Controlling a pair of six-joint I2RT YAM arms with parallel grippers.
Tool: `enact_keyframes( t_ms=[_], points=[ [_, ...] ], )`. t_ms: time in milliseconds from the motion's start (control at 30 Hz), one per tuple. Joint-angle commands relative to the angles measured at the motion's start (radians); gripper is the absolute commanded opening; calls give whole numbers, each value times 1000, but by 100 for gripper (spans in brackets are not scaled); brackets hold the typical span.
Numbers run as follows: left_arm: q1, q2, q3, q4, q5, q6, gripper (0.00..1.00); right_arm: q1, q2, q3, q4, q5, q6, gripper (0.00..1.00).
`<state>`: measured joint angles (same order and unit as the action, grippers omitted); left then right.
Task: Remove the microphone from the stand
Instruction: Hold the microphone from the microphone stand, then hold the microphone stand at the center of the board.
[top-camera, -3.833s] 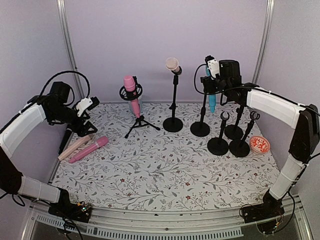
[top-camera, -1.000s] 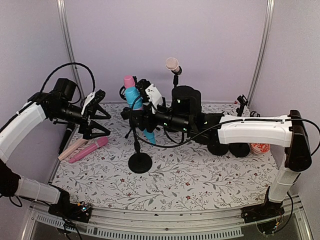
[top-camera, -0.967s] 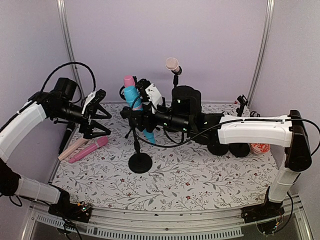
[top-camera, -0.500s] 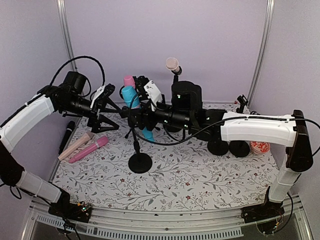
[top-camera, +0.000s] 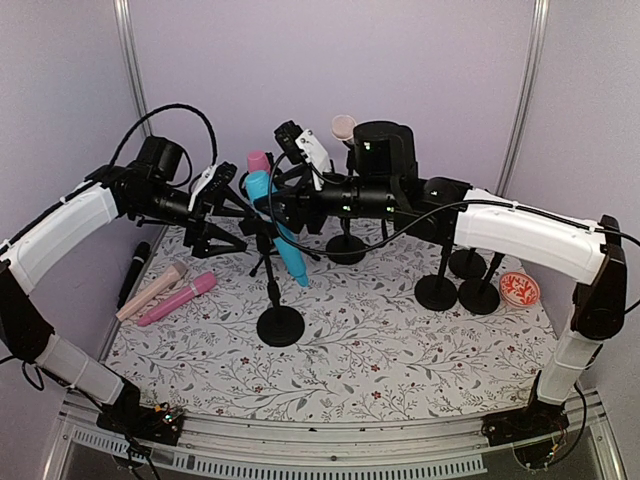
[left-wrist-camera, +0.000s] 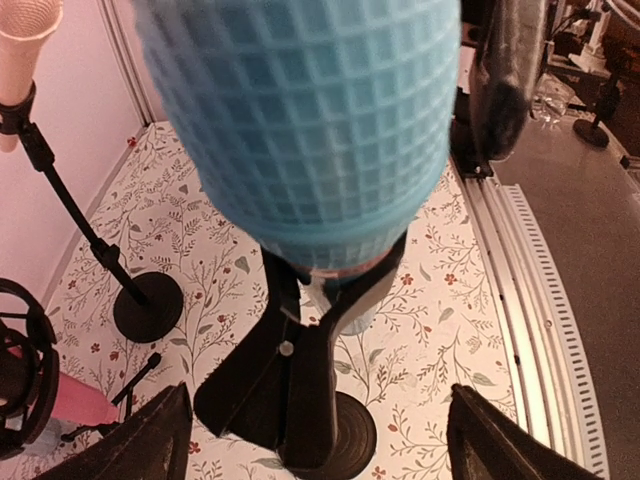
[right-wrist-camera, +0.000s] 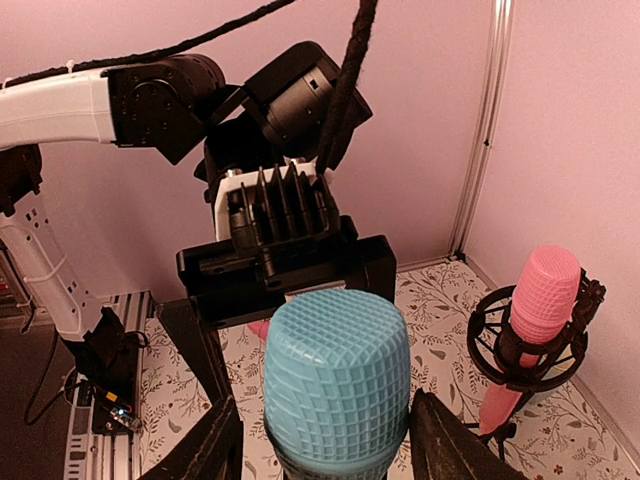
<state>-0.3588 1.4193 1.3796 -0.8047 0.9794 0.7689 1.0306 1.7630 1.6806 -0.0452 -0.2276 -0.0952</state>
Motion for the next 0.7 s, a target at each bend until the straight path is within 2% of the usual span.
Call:
enact_keyframes(
  t_ms=[0, 333, 500, 667],
  points=[
    [-24, -1, 28, 11, 29, 49, 88, -5, 22, 55, -84, -69, -28, 58],
    [-34, 22, 55, -4, 23, 66, 75, -8, 66, 124, -170, -108, -53, 59],
    [-35, 23, 49, -16, 8, 82, 74, -8, 75, 126, -174, -96, -60, 63],
    [-35, 26, 59, -40, -4, 109, 65, -7, 88, 143, -182, -80, -60, 59]
  ],
)
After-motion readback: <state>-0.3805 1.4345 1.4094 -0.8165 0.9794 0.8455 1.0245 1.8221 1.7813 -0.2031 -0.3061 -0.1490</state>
